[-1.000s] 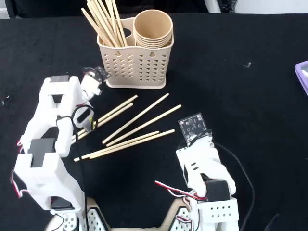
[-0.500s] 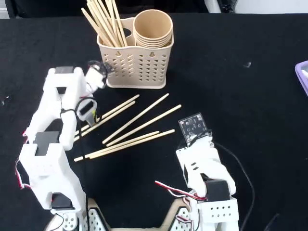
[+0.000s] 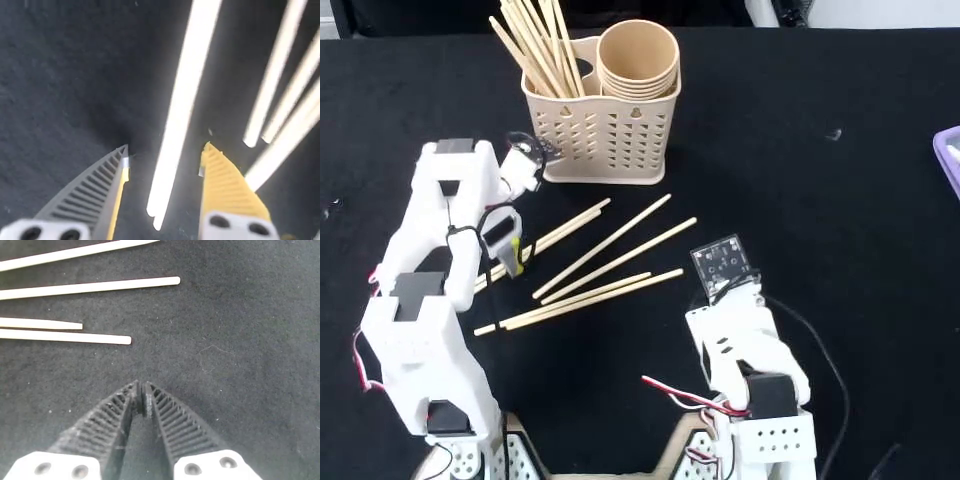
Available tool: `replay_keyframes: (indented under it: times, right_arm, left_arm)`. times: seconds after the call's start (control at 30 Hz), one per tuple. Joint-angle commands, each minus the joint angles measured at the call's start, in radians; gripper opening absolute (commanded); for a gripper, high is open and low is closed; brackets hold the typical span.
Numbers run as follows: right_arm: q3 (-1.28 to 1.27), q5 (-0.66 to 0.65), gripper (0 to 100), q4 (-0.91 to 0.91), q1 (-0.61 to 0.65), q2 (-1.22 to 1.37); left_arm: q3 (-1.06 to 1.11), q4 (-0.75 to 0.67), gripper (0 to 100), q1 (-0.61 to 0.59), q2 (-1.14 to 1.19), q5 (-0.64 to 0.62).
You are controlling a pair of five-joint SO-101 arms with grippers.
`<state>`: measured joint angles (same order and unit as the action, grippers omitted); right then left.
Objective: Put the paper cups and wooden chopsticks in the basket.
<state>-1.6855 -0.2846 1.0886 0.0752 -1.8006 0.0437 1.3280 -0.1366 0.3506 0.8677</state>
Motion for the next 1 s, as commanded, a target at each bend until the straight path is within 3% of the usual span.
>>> replay_keyframes:
  times: [0.0, 0.4, 0.57, 0.97]
  right_arm:
    - [0.033, 0.003, 1.1, -0.006, -0.015, -0.094]
    - [0.033, 0.003, 1.1, -0.006, -0.015, -0.094]
    - [0.033, 0.003, 1.1, -0.006, -0.015, -0.094]
    - [0.033, 0.003, 1.1, -0.006, -0.015, -0.094]
  left_arm:
    - [-0.001, -0.061, 23, 0.010, 0.000, 0.006]
    - [-0.010, -0.110, 22, 0.027, 0.092, -0.068]
    - [-0.001, -0.109, 2, 0.027, 0.063, -0.074]
    - [0.033, -0.043, 3, 0.005, -0.029, -0.072]
